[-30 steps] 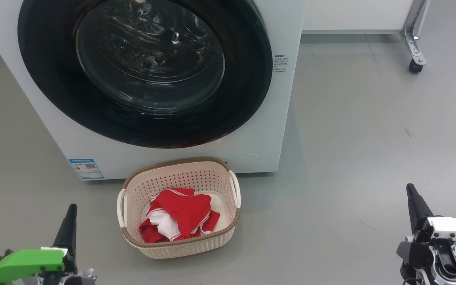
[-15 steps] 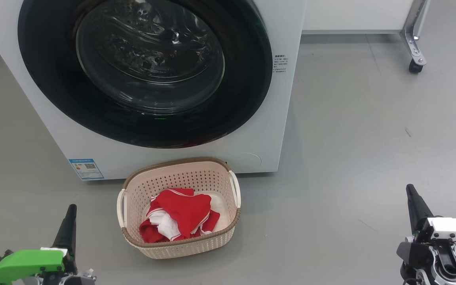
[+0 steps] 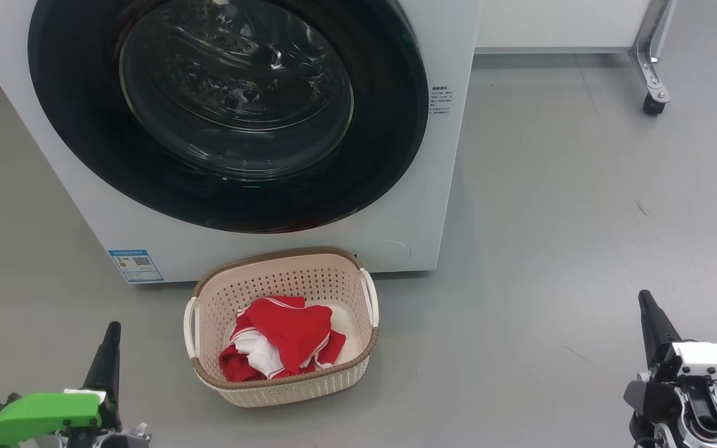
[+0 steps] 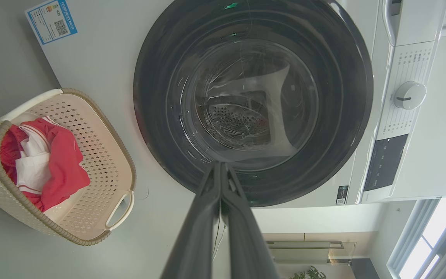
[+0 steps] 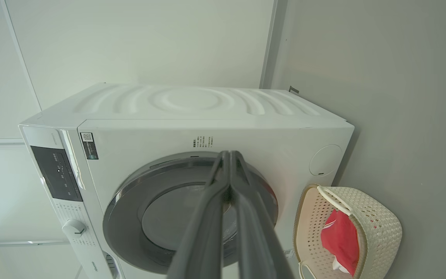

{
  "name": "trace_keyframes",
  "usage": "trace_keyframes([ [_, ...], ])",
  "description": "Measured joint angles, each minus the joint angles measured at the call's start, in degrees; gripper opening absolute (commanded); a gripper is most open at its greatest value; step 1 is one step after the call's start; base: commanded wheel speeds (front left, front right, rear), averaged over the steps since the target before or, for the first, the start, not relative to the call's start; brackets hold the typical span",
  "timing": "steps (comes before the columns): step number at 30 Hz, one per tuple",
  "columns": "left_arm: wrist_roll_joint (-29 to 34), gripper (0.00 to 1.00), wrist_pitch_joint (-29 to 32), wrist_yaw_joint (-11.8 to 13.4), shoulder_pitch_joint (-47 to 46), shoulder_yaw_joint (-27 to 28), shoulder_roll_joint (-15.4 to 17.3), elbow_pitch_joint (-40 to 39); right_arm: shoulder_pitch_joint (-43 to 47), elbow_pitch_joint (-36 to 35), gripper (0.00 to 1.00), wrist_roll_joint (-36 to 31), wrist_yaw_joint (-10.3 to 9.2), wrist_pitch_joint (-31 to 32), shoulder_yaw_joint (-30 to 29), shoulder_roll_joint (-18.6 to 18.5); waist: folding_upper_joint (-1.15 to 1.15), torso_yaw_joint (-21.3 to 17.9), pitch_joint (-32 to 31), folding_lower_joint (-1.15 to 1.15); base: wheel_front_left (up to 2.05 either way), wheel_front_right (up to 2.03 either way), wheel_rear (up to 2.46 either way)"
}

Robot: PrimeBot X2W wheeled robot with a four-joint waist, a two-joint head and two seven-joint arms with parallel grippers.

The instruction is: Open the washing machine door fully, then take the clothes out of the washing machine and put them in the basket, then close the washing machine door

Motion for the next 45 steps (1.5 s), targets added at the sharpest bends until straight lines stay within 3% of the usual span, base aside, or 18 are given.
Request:
trace_keyframes([
  [45,0.0,0.00,0.0,0.0,-0.1,0.2,0.0,0.5,0.0,0.4,0.00,0.0,0.16,0.2,-0.3,0.0,0.00,0.0,0.0,0.00,0.00,0.00,0.00],
])
